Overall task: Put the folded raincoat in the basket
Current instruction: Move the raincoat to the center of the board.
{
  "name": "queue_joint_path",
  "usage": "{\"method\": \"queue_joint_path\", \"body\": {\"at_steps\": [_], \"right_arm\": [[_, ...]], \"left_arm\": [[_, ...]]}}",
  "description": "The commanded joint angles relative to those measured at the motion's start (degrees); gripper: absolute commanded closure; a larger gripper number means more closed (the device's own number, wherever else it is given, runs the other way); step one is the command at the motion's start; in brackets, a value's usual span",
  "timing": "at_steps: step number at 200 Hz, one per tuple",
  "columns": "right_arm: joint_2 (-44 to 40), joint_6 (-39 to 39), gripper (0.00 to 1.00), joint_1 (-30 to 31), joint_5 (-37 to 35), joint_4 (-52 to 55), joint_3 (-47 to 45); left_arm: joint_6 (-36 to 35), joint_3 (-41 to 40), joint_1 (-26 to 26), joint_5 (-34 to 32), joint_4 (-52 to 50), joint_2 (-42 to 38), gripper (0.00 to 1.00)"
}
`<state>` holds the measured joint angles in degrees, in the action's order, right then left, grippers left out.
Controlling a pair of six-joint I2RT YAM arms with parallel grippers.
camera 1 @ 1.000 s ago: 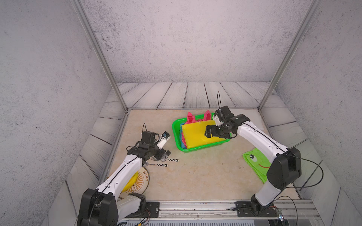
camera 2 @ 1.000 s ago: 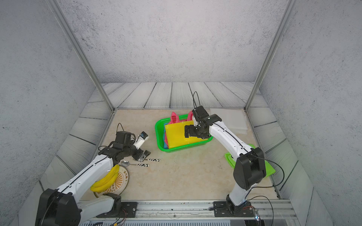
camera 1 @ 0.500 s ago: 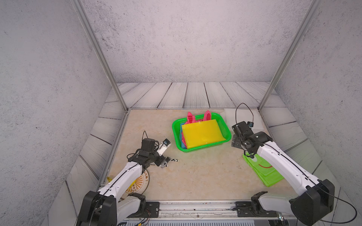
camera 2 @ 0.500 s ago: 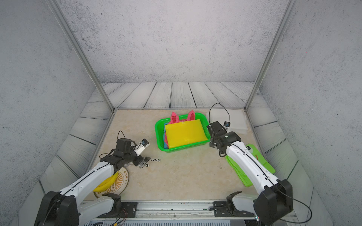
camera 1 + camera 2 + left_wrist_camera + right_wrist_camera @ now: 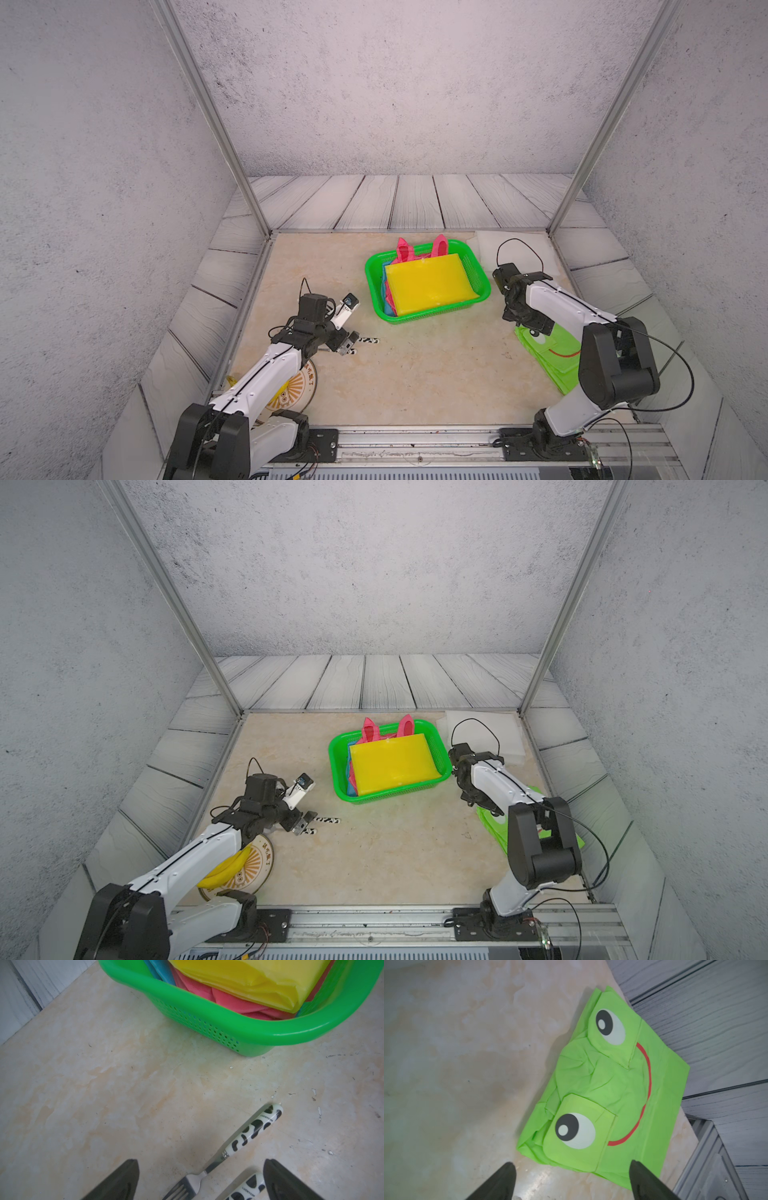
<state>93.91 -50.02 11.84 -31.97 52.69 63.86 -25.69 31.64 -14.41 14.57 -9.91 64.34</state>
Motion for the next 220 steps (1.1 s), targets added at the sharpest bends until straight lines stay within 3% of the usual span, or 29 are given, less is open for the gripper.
{"method": "queue_joint_path", "body": {"at_steps": [1, 49, 96, 162, 220], "right_arm": [[3.47, -3.49, 0.10, -2.10, 4.60, -0.38, 2.63], [14.28, -7.25, 0.24, -4.47, 9.51, 4.83, 11.14], [18.87, -10.38, 0.27, -6.86, 10.85, 5.55, 11.50], [15.39, -12.00, 0.28, -7.72, 11.79, 4.09, 6.31], [13.62, -13.96, 0.51, -8.30, 14.73, -1.12, 1.25]], "left_arm": [[0.38, -0.24, 0.44, -0.28, 0.23, 0.60, 0.00], [0.91, 0.05, 0.44, -1.10, 0.16, 0.87, 0.00], [1.17, 0.70, 0.44, -1.49, -0.19, 1.80, 0.00], [1.52, 1.37, 0.49, -1.91, -0.55, 2.81, 0.00], [1.71, 1.40, 0.53, -2.15, -0.72, 2.61, 0.01]]}}
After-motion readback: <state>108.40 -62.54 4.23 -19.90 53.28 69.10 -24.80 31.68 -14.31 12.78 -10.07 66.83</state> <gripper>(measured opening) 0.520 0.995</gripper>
